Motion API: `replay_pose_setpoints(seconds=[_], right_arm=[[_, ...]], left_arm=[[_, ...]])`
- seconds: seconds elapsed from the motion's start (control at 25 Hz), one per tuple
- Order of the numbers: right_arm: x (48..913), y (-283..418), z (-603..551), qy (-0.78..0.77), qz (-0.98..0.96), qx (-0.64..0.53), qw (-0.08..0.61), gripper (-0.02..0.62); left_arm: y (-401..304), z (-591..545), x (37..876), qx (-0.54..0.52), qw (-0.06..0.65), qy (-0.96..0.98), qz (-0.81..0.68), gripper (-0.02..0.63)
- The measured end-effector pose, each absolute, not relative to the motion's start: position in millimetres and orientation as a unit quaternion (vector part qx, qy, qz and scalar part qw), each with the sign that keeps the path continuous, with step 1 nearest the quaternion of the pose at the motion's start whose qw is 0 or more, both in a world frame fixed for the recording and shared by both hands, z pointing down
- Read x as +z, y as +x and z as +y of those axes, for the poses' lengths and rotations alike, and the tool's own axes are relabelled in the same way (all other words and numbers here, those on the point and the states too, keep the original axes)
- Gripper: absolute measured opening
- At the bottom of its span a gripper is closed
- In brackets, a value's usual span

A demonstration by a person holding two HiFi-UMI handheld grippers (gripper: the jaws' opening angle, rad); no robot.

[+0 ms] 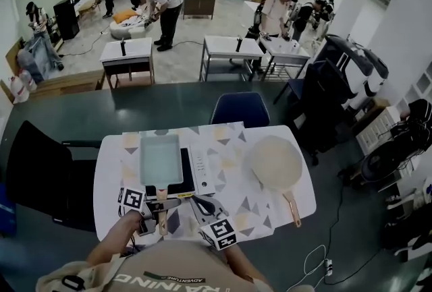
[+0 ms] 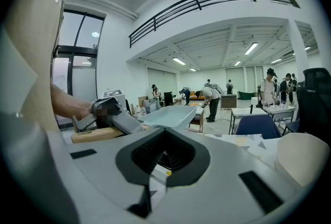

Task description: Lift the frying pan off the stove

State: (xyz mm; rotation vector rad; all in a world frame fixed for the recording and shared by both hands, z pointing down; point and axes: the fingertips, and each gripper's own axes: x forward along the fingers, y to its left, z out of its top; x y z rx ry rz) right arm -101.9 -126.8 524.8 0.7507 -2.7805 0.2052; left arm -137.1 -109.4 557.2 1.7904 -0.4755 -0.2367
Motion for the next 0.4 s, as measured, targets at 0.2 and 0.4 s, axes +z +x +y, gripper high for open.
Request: replay_pose_setpoints(seconds=[0.2, 0.4], right_arm=[[533.0, -101.5, -123.4, 0.256, -0.955, 0.075, 0.132, 0.000], [534.4, -103.2, -125.4, 0.260, -0.953, 0.074, 0.134, 0.000]], left_arm=[[-136.4, -107.7, 563.1, -0.103, 0.597, 0.769, -0.203, 0.147], [-139.8, -109.9, 566.6, -0.104, 0.599, 0.768, -0.200, 0.148]])
